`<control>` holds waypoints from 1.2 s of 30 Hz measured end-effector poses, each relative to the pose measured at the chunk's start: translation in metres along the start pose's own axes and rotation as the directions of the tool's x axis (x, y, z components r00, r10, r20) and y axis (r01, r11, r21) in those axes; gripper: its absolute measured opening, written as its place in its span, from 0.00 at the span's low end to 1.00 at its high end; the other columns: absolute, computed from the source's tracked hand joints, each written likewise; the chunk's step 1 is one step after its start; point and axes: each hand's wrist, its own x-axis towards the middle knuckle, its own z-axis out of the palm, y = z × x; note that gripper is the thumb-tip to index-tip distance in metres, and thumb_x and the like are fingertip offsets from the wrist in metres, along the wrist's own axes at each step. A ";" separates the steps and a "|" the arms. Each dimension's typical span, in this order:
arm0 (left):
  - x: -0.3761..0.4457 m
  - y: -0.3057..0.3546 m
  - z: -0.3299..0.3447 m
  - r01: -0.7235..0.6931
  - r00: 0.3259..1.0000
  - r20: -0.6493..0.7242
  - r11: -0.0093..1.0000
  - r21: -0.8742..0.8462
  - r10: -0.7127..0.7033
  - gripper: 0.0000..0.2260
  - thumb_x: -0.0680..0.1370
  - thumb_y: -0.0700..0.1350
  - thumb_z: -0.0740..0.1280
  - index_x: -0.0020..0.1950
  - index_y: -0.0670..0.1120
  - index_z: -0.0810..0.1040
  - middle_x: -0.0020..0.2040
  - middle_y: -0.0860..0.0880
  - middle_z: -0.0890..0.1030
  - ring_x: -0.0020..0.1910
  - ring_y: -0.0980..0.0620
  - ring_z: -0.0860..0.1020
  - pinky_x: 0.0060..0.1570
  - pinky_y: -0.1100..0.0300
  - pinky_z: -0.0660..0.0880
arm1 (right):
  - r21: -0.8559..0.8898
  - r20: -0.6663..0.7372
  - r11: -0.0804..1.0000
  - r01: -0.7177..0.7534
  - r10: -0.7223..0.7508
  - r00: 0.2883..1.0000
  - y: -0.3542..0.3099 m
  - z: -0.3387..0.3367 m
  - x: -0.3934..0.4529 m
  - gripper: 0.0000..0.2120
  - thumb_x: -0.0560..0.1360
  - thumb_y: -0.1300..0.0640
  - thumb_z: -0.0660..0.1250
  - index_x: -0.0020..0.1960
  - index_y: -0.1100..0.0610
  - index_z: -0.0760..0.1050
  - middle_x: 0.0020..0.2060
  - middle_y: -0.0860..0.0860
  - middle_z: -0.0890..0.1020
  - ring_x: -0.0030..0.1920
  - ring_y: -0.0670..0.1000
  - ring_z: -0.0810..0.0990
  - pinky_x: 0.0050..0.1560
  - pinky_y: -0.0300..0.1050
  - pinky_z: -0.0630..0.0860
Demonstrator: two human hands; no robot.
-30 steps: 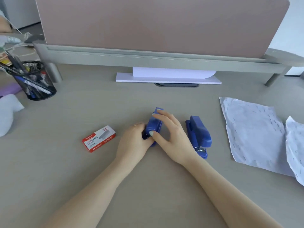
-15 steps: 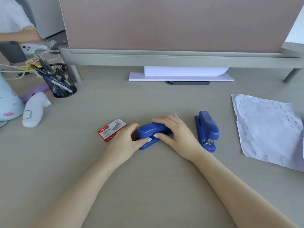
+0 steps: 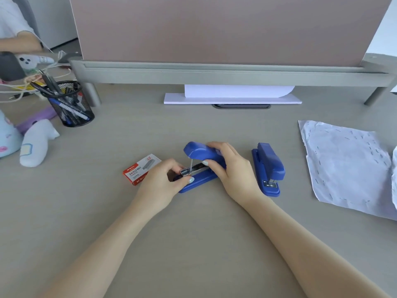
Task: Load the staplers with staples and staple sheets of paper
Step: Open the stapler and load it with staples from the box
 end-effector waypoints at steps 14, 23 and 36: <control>-0.002 0.003 0.004 -0.048 0.996 -0.074 0.992 0.114 0.057 0.08 0.70 0.47 0.70 0.36 0.51 0.72 0.43 0.54 0.80 0.44 0.56 0.74 0.42 0.61 0.70 | 0.619 -0.200 0.729 -0.294 0.508 0.838 0.012 0.000 0.014 0.15 0.79 0.47 0.54 0.48 0.60 0.68 0.47 0.66 0.78 0.45 0.63 0.79 0.44 0.58 0.78; 0.000 0.001 0.005 -0.055 0.994 -0.088 0.989 0.140 0.068 0.07 0.70 0.48 0.70 0.38 0.48 0.73 0.43 0.54 0.80 0.44 0.55 0.75 0.43 0.55 0.73 | 0.664 -0.213 0.659 -0.354 0.621 0.755 0.033 -0.005 0.021 0.25 0.80 0.58 0.54 0.74 0.48 0.51 0.44 0.44 0.76 0.46 0.48 0.77 0.57 0.40 0.73; 0.001 -0.006 0.005 -0.203 0.954 -0.126 0.893 0.402 0.274 0.10 0.71 0.48 0.70 0.38 0.44 0.73 0.51 0.50 0.81 0.54 0.51 0.73 0.49 0.63 0.64 | 0.134 -0.157 0.821 -0.555 0.570 0.806 0.044 -0.019 0.019 0.28 0.73 0.68 0.51 0.70 0.52 0.57 0.46 0.53 0.74 0.46 0.56 0.71 0.39 0.44 0.67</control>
